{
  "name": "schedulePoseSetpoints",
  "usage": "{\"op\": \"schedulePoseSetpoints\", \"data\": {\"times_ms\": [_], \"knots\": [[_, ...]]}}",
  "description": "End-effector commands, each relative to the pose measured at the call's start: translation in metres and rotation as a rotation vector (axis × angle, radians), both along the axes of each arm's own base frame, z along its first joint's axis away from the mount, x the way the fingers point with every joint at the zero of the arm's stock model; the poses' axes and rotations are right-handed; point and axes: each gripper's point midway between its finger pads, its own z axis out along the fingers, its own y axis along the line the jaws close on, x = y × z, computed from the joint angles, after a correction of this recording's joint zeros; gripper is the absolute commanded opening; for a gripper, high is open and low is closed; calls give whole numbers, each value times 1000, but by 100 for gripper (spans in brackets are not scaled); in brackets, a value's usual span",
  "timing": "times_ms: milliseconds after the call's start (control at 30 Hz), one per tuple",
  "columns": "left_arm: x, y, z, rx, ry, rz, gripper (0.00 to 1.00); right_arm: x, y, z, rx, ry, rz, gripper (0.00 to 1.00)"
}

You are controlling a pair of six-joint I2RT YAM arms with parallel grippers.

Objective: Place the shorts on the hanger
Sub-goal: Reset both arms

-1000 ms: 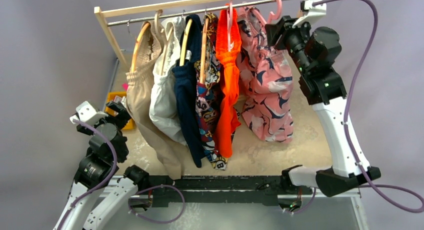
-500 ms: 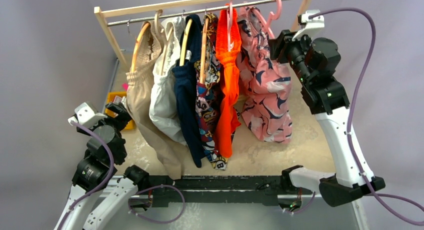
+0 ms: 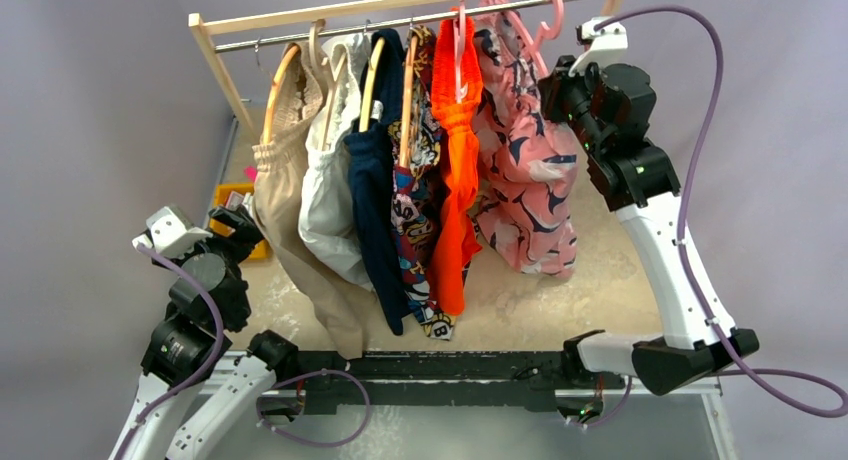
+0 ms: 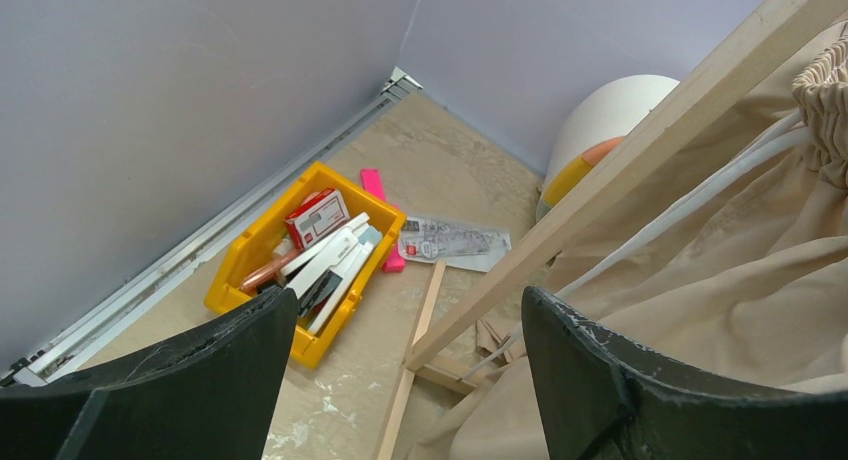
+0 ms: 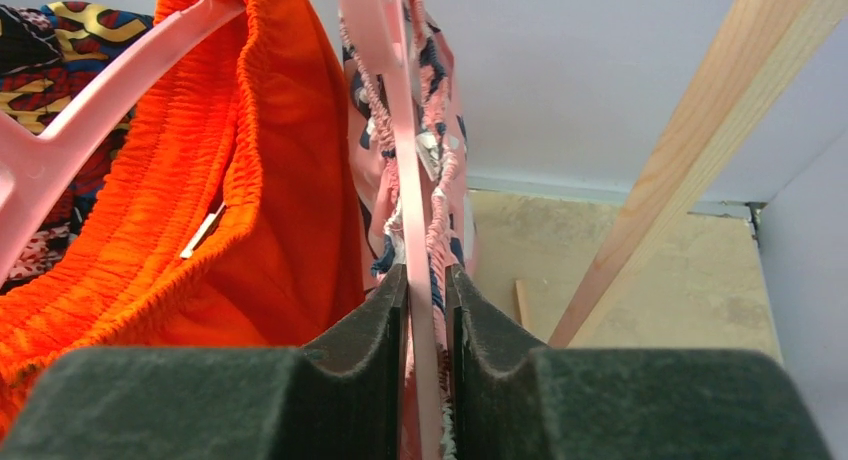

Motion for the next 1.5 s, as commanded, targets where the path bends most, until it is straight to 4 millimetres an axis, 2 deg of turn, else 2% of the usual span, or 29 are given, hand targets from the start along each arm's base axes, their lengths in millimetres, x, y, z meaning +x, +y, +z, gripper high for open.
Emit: {"op": "schedulePoseSetpoints", "data": {"times_ms": [0,167,367,400,533,633,767,900,1100,1233,1333,1400,1467], "knots": [[-3,0,17,-24,-49,-13,81,-8,-15,33,12,-74,-65,17],[-3,0,17,-23,-51,-13,81,-9,-25,43,21,-98,-113,8],[-3,-1,17,-26,-53,-15,81,-11,-23,46,19,-104,-99,10],[-2,-1,17,-25,-51,-15,81,-13,-19,46,21,-107,-73,13],[-2,-1,18,-23,-48,-18,81,-21,-11,48,25,-111,-18,38],[-4,1,20,-20,-44,-12,82,-31,-9,50,37,-116,9,50],[-11,9,22,-30,-32,26,84,-50,-7,50,68,-120,50,57],[-23,19,14,-49,3,74,86,-74,-12,45,98,-126,57,60],[-41,33,2,-96,43,148,87,-105,-35,35,126,-148,-17,65],[-50,40,8,-108,55,190,88,-120,-61,32,157,-178,-134,73],[-50,46,9,-79,97,256,88,-131,-74,29,224,-199,-196,84],[-46,46,10,-87,120,307,88,-137,-86,25,282,-205,-266,97],[-42,44,6,-82,171,350,88,-141,-95,15,360,-176,-330,99]]}}
